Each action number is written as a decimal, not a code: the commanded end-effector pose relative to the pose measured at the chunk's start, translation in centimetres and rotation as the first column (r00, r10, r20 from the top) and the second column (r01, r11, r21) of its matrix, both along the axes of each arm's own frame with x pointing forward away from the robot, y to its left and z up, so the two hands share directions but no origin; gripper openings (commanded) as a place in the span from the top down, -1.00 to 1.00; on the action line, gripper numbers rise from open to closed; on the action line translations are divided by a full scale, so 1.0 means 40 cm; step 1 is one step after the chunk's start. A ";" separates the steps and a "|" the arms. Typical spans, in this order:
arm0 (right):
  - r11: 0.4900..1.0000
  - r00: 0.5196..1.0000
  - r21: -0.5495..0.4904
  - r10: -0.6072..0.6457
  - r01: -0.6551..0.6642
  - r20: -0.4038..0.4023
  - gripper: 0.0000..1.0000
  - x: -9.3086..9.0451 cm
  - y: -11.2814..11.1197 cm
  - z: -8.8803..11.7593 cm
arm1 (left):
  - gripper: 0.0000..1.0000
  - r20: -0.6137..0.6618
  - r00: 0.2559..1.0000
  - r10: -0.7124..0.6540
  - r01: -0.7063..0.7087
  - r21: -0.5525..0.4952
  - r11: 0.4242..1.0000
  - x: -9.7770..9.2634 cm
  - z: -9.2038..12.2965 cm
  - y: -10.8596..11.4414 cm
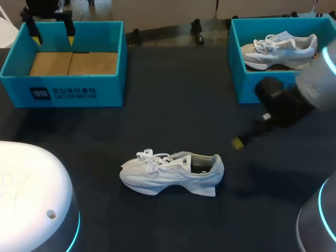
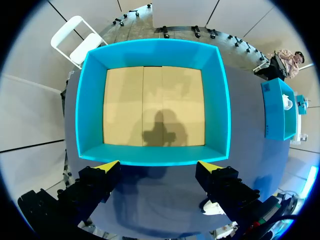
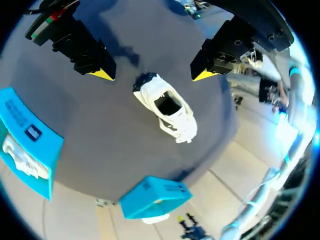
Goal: Take the shoe out of the shoebox, open the shoe tongue, remove and reinsert the insole, then place the shoe into the shoebox
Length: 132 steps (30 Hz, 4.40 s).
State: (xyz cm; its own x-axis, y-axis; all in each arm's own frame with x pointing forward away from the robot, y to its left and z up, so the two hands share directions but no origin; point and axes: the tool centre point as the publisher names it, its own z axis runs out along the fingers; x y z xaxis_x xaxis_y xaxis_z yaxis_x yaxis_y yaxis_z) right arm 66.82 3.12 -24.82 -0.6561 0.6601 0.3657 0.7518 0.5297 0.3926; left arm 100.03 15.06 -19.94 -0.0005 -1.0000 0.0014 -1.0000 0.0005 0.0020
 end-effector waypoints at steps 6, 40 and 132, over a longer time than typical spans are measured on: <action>0.765 0.893 0.485 0.264 -0.424 0.365 -1.00 -0.031 -0.034 -0.030 | -1.00 0.000 1.000 0.000 0.000 0.001 1.000 0.000 0.000 0.000; 0.778 0.678 0.307 0.198 -0.547 0.708 -1.00 -0.067 -0.110 -0.198 | -1.00 0.000 1.000 0.000 0.000 0.001 1.000 0.000 0.000 0.000; 0.799 0.739 0.410 0.063 -0.440 0.670 -1.00 -0.018 0.108 -0.392 | -1.00 0.000 1.000 0.000 0.000 0.001 1.000 0.000 0.000 0.000</action>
